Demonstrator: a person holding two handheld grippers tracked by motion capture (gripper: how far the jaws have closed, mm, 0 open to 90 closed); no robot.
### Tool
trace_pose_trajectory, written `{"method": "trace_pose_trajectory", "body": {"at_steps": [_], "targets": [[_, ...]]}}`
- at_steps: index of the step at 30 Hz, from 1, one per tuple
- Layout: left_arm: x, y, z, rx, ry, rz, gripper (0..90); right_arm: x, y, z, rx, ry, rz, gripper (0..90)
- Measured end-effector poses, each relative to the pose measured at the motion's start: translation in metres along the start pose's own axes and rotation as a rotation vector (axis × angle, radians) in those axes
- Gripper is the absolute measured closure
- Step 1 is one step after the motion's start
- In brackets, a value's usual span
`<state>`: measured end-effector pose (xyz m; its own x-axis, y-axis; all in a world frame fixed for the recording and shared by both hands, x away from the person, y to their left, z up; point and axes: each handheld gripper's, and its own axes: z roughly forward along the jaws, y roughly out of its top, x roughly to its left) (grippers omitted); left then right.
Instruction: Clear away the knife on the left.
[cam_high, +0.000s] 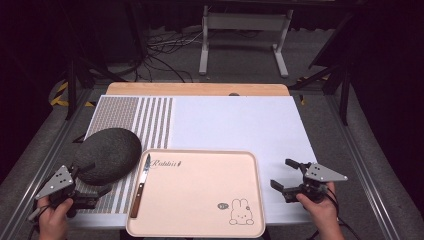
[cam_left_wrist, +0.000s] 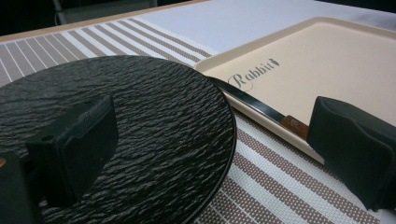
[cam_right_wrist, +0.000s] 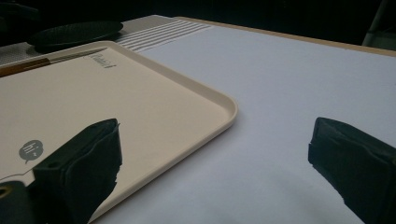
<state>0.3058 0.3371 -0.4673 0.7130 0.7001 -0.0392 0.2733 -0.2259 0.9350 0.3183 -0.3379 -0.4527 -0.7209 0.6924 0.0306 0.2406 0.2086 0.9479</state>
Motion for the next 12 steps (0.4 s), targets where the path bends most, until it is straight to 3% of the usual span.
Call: {"method": "trace_pose_trajectory", "body": {"at_steps": [12], "targets": [[-0.0009,0.0004,-0.0008,-0.009,-0.003,-0.017,3.3,-0.0009,-0.0003,-0.0016,-0.006,-0.01,0.011,3.3]]}}
